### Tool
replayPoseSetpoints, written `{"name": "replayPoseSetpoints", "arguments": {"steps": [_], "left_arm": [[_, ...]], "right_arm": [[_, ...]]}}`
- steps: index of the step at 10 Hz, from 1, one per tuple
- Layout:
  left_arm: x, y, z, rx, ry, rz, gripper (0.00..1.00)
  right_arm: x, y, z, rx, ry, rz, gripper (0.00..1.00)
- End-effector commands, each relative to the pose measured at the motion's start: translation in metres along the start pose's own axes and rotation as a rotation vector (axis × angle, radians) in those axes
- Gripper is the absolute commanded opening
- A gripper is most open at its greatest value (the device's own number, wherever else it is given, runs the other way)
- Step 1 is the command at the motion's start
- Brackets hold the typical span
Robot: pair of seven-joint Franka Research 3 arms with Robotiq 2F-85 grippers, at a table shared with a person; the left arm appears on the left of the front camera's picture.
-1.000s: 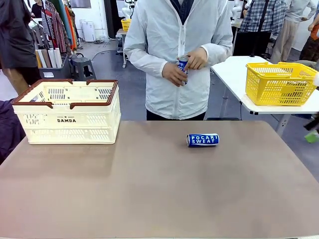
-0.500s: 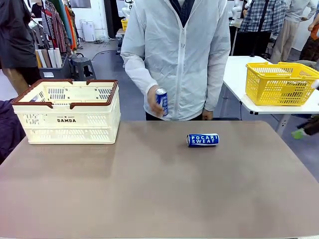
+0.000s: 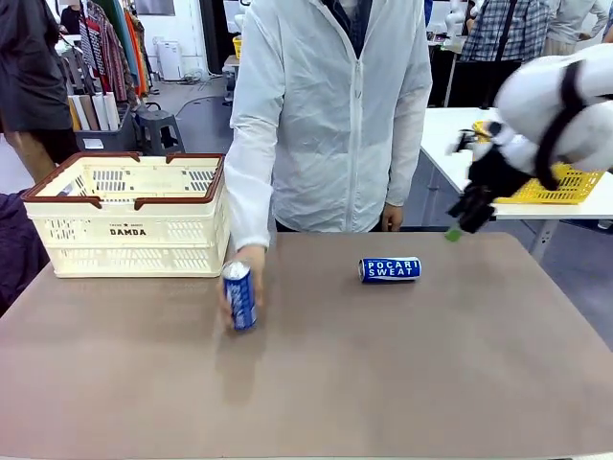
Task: Place the drinks into the Shopping basket.
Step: Pick up one drink and place it into the Shopping basket.
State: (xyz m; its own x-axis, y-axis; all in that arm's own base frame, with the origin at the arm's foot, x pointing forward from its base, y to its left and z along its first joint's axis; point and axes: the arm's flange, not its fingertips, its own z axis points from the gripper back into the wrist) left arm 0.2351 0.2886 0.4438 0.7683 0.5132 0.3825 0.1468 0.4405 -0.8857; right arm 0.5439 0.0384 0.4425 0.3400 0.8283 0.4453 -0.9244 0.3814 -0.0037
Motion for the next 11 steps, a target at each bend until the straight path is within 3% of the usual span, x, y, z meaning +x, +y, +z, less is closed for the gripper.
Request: {"name": "replayPoseSetpoints", "arguments": {"steps": [1,3,6,11], "left_arm": [[0.001,0.0,0.001,-0.022,-0.018,-0.019,1.0],[0.001,0.0,0.001,-0.022,-0.018,-0.019,1.0],[0.001,0.0,0.001,-0.022,-0.018,-0.019,1.0],[0.001,0.0,0.001,-0.022,-0.018,-0.019,1.0]], "right_arm": [[0.034,-0.027,-0.023,-0.037,0.086,0.122,1.0],[0.071,-0.038,-0.072,0.013,0.163,0.216,1.0],[0.088,-0.039,-0.129,0.132,0.222,0.328,1.0],[0.071,-0.035,-0.184,0.19,0.281,0.358,1.0]]}}
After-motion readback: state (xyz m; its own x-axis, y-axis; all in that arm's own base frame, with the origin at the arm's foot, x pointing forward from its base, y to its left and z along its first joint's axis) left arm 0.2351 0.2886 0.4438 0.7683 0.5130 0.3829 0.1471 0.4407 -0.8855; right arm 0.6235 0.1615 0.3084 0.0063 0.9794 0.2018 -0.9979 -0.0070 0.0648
